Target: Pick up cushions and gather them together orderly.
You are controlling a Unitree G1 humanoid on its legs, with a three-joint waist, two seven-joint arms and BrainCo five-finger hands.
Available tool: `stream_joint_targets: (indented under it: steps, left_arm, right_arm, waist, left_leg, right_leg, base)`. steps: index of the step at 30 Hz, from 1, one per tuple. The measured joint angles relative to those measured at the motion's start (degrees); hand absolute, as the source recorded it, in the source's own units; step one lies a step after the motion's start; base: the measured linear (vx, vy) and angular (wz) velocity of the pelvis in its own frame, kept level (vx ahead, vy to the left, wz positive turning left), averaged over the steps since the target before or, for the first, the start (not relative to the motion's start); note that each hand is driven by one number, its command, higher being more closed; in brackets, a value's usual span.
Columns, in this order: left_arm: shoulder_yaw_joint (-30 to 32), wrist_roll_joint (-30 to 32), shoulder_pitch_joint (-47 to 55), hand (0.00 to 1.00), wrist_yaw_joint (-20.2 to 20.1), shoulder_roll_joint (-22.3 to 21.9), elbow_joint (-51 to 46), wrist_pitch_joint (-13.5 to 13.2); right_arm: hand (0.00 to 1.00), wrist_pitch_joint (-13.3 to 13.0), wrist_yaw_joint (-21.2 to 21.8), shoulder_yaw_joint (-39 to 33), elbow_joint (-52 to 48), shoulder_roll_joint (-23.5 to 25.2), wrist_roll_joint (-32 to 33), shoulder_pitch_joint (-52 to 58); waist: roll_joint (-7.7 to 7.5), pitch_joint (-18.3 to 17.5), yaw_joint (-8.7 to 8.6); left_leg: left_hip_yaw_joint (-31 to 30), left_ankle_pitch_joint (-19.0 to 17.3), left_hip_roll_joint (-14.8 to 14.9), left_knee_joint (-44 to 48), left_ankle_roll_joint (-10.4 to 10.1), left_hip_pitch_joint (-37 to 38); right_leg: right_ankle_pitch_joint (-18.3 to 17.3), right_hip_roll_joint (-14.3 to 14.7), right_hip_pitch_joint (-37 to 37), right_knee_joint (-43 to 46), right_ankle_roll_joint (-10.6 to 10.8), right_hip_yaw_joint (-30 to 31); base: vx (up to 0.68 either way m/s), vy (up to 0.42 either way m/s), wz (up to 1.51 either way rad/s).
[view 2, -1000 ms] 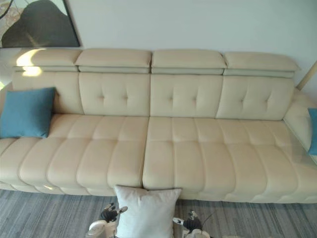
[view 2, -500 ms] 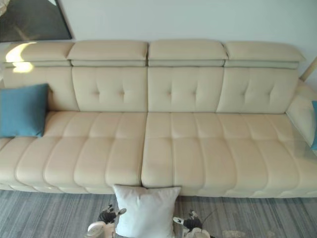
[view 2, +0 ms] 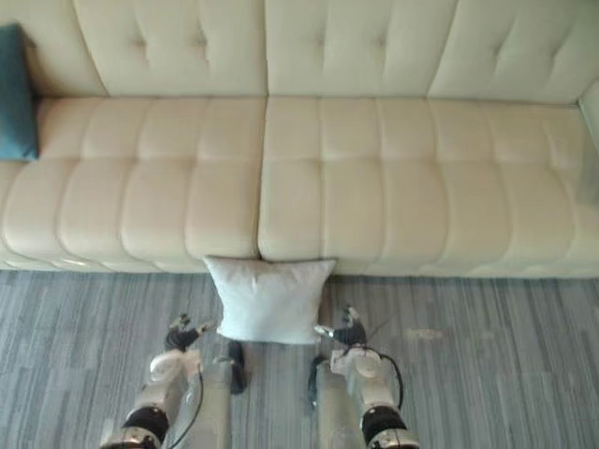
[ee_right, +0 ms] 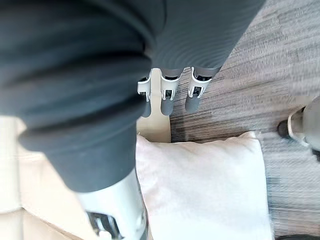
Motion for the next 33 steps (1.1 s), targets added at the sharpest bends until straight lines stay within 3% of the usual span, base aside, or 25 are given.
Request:
stream_joint_targets:
  steps: [8, 11, 17, 21, 28, 33]
  left_arm:
    - [6.3, -6.4, -12.8, 0.0, 1.2, 4.7, -2.3, -1.0]
    - [9.3, -7.7, -18.2, 0.0, 1.2, 7.3, -2.3, -1.0]
    - [11.2, -11.0, -28.6, 0.0, 1.0, 12.9, -2.1, -1.1]
    - [10.9, -12.4, -33.0, 0.0, 0.8, 15.6, -2.1, -1.4]
    - [4.7, -15.4, -35.6, 0.0, -0.3, 17.7, -3.3, -2.5]
    - [-3.1, -14.1, -39.3, 0.0, -0.2, 18.8, -5.7, -3.4]
  right_arm:
    - [0.0, -0.4, -1.7, -0.4, -2.9, -0.3, 1.8, -15.2]
    - [0.0, -0.7, -2.4, -3.7, -2.1, -1.0, 2.1, -22.7]
    - [0.0, -0.7, -3.7, -11.4, 2.6, -9.4, 4.7, -37.0]
    - [0.0, -0.8, -4.9, -15.6, 4.5, -14.7, 6.3, -42.6]
    - [0.0, -1.2, -6.0, -15.3, 4.6, -18.6, 8.8, -44.2]
    - [0.0, -1.2, -5.6, -8.6, 6.2, -18.4, 8.6, -48.3]
  waist:
    - [0.1, 5.6, -0.31]
    - [0.17, 7.8, -0.33]
    - [0.29, 12.1, -0.35]
    - [0.54, 13.1, -0.41]
    - [1.38, 13.9, -0.21]
    - [1.77, 14.2, -0.08]
  left_leg:
    - [-1.6, 0.4, 1.4, 9.1, 0.8, -17.5]
    - [-2.4, 0.9, 1.5, 11.1, 1.5, -23.9]
    - [-3.6, 1.1, 1.2, 16.2, 1.7, -34.4]
    - [-4.0, 0.9, 1.1, 19.4, 2.2, -41.0]
    - [-4.8, 0.0, 1.3, 24.9, 3.3, -48.9]
    - [-4.8, 0.5, 1.4, 25.1, 2.8, -53.5]
  right_leg:
    - [0.5, 0.4, -17.1, 8.9, -0.1, 0.3]
    - [1.2, 0.5, -23.2, 10.8, -0.4, 0.3]
    - [1.2, 0.2, -32.7, 15.5, 0.0, 0.3]
    - [0.8, 0.1, -39.4, 19.1, 0.6, 0.6]
    - [-0.3, 0.1, -47.0, 24.4, 1.6, 1.1]
    - [0.0, -0.1, -51.8, 25.4, 1.1, 1.0]
  base:
    - [-0.16, -0.01, 0.01]
    - [-0.06, 0.001, 0.04]
    - [-0.02, 0.026, 0.06]
    - [-0.02, 0.012, 0.05]
    - [-0.04, 0.01, 0.01]
    - [-0.07, 0.017, 0.05]
